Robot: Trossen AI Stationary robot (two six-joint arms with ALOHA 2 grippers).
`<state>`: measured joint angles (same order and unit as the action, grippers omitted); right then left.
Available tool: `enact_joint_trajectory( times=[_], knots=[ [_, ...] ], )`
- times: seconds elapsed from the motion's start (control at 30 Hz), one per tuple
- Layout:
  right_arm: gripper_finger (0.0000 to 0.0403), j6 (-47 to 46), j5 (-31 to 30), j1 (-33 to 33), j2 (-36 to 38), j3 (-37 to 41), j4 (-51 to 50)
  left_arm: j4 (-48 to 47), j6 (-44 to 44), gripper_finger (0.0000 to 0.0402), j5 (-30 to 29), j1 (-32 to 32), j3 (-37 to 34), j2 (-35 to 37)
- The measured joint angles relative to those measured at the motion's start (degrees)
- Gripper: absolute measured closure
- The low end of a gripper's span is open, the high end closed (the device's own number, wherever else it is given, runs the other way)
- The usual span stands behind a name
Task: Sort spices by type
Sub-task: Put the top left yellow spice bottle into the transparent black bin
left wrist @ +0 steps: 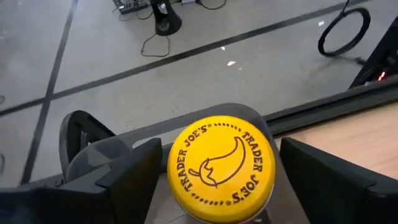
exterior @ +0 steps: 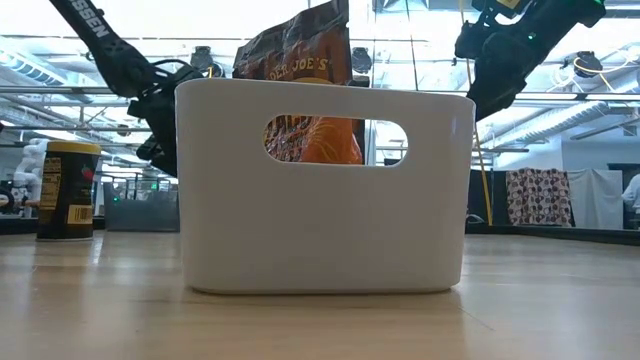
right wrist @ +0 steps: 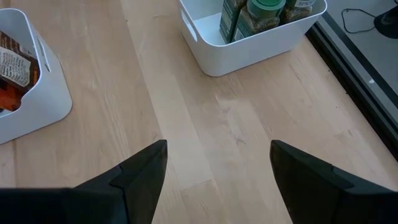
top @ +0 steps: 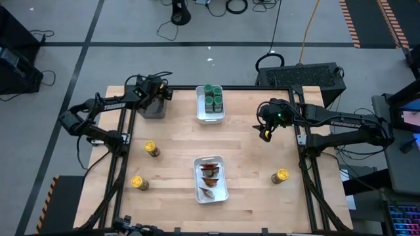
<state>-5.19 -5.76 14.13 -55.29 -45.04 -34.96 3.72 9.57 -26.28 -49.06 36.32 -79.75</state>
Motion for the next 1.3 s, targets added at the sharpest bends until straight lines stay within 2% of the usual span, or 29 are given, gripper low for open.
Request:
enact_joint_trajectory(
  times=[0.3, 0.53, 0.67, 0.83, 1.0, 1.13, 1.3],
  knots=[
    [0.0135, 0.1, 0.0, 0.0, 0.0, 0.0, 0.1, -0.7, -2.9, 0.0056, -0.1, 0.4, 1.6, 3.5],
    [0.0135, 0.5, 0.0, 0.0, 0.0, 0.0, 0.5, -12.0, -2.6, 0.0056, 0.3, 0.4, 4.2, 10.6],
    [0.0135, 0.5, 0.0, 0.0, 0.0, 0.0, 0.5, -22.9, -1.5, 0.0056, 6.8, 1.4, 6.2, 15.7],
    [0.0135, 0.5, 0.0, 0.0, 0.0, 0.0, 0.5, -33.1, 0.9, 0.0056, 23.4, 5.1, 7.5, 22.3],
    [0.0135, 0.4, 0.0, 0.0, 0.0, 0.0, 2.0, -35.8, 2.3, 0.0056, 38.2, 11.5, 7.6, 27.1],
    [0.0135, 0.2, 0.0, 0.0, 0.0, 0.0, 2.6, -36.3, 4.6, 0.0056, 42.6, 19.0, 7.6, 30.5],
    [0.0135, -0.3, 0.0, 0.0, 0.0, 0.0, 2.5, -36.2, 8.2, 0.0056, 42.5, 30.2, 7.6, 33.3]
  ],
)
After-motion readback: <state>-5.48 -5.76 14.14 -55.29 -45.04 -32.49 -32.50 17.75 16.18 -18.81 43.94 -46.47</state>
